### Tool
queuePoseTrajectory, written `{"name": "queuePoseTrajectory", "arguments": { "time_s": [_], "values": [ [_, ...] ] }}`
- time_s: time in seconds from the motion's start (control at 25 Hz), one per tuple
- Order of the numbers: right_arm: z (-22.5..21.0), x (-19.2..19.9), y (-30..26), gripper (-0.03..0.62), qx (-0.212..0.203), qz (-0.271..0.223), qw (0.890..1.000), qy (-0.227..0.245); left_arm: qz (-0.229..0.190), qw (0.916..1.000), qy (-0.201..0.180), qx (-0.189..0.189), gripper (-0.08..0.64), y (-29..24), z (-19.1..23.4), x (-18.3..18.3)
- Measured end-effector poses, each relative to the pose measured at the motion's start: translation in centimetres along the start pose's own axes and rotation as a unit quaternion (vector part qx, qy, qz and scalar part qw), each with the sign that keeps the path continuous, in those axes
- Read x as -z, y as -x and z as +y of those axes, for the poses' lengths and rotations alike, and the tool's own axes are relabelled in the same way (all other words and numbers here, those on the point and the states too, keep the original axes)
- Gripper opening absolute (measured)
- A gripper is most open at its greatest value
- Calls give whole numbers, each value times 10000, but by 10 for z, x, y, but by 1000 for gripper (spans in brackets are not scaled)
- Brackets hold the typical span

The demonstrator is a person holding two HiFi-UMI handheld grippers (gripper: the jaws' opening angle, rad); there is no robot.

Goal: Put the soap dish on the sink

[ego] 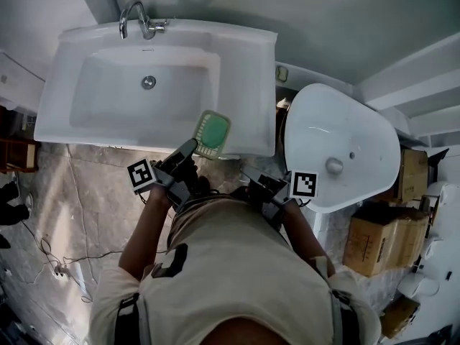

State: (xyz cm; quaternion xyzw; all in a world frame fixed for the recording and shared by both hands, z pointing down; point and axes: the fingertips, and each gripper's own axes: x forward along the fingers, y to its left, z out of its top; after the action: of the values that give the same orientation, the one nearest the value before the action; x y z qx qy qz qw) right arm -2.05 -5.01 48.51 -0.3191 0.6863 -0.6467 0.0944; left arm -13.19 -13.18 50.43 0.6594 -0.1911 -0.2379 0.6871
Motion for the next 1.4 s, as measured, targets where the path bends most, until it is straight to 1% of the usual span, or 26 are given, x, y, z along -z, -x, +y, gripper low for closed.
{"name": "queuePoseTrajectory", "arguments": {
  "time_s": [0.24,0.48,0.64,0.72,0.84,0.92,1.12,1.24,1.32,1.4],
  "values": [
    [-4,-4,-8,11,46,168,9998,7,-43,9999,-48,-129,86,-9,10,-10],
    [-9,-35,-8,11,-62,239,9997,-52,-190,9995,-85,-231,86,-33,18,-16],
    [-9,-51,-16,11,-129,572,9982,150,-280,9989,-87,-355,87,-49,22,-20],
    [-9,-60,-17,11,-156,658,9976,180,-317,9985,-97,-424,86,-56,26,-22],
    [-10,-72,-15,11,-250,656,9975,95,-334,9978,-103,-559,87,-67,33,-26],
    [-13,-79,-12,11,-196,638,9978,-32,-316,9972,-123,-663,86,-73,39,-28],
    [-23,-97,-3,11,-80,617,9980,-108,-233,9951,-162,-945,87,-92,60,-33],
    [-26,-106,1,11,-191,551,9983,-52,-136,9947,-240,-991,86,-103,69,-36],
    [-32,-111,4,11,-164,512,9985,-33,-55,9946,-316,-992,86,-111,71,-36],
    [-34,-111,7,11,-142,494,9986,-154,-29,9949,-287,-969,86,-117,77,-37]
  ]
}}
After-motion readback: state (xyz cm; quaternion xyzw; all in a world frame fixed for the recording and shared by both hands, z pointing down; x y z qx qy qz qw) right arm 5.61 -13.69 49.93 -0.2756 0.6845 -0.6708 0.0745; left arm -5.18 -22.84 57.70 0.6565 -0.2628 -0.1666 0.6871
